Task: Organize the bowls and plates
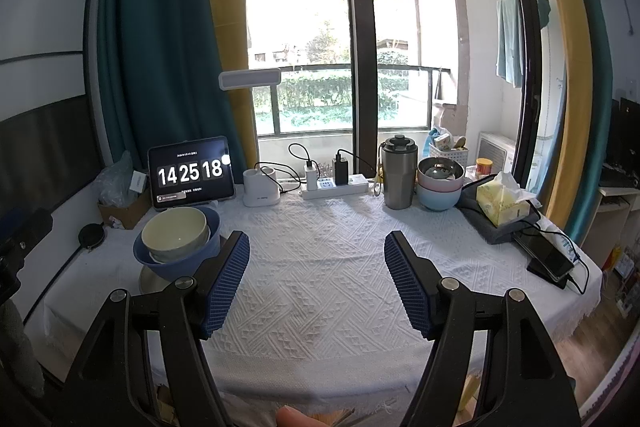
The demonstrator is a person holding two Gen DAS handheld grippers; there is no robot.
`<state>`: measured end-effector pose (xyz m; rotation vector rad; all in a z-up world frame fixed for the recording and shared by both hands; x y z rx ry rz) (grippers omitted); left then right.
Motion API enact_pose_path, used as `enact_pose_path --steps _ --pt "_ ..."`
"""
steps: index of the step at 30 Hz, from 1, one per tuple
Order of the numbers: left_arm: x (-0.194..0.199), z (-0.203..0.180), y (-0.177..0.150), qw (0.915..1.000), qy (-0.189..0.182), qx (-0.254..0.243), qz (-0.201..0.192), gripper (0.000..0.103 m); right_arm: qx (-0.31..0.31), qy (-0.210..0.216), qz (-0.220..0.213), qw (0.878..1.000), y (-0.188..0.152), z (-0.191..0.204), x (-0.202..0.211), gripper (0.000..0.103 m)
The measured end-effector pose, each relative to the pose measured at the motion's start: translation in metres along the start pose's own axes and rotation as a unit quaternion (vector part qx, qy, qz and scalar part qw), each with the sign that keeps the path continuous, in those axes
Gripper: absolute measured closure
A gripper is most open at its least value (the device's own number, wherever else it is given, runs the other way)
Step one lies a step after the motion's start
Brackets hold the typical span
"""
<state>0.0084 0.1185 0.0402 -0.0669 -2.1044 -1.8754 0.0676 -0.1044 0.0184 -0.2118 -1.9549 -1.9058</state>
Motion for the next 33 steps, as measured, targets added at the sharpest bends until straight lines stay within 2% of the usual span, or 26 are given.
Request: enact_pose_path --steps 33 --pt "-0.0002 -0.0039 -0.0010 1.0000 -0.005 -0.001 0.005 0.005 -0.001 -0.001 0.001 1.000 -0.0006 -0.0013 -0.0007 0.030"
Point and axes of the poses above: each gripper's, at about its wrist camera, not at the fingertips, and x roughly against the way its jaws point, z to its left, y to its top, the point moved 3 cm from there along -x, roughly the way its jaws point, and after that the axes turned 2 degrees about y, right-handed, at the moved point
